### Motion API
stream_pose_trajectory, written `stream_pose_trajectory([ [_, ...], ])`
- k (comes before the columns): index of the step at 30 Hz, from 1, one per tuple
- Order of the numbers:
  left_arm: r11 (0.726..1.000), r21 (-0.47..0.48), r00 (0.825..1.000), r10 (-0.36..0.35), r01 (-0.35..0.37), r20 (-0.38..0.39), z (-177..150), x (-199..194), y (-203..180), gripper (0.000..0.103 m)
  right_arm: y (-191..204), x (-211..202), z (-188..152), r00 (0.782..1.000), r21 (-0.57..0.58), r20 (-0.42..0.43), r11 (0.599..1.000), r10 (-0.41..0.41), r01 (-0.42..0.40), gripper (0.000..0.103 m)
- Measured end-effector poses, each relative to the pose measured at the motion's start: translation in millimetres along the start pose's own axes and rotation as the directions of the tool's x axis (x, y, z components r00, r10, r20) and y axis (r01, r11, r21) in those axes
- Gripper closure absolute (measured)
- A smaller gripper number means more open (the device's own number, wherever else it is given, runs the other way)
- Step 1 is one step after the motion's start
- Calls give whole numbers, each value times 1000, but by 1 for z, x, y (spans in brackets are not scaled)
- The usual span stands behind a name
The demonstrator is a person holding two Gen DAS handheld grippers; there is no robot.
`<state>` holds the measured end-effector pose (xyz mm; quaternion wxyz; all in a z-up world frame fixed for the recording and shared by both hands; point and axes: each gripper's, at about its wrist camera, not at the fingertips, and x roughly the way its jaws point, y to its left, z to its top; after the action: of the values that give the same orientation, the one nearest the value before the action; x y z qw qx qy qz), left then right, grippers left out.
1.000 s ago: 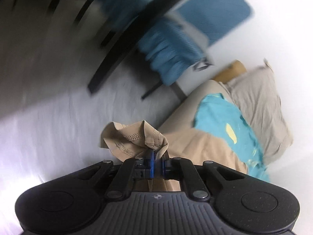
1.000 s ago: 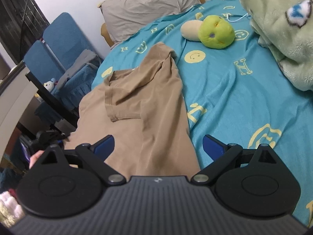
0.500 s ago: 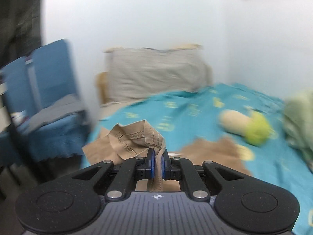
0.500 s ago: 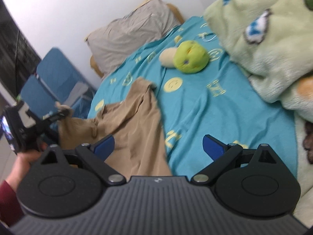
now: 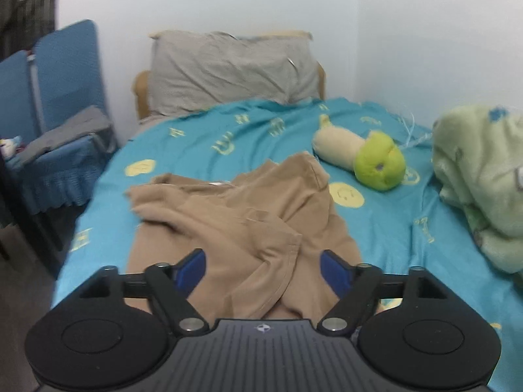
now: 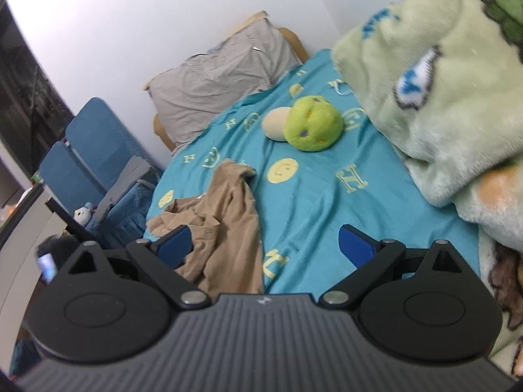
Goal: Fold clothes
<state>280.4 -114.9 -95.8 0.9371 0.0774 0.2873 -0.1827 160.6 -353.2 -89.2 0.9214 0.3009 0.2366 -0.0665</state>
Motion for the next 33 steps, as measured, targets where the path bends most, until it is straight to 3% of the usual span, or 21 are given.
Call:
stream_pose_trajectory([
  [9,999,-28,996,38,-36,83,-21,-134,11,0,30,-17,-10,996,-137,57,989,70,-61,5],
  [15,998,-34,992,49,-45,121,-43,-186,14,0,51,-30,-25,993,-214,73,974,98,-81,5],
  [23,988,-155,992,40,-20,123,-71,-200,35,0,71,-32,-44,992,-304,77,950,95,-67,5],
  [33,991,-135,991,32,-14,130,-71,-192,36,0,85,-27,-57,992,-357,94,933,85,-46,5],
])
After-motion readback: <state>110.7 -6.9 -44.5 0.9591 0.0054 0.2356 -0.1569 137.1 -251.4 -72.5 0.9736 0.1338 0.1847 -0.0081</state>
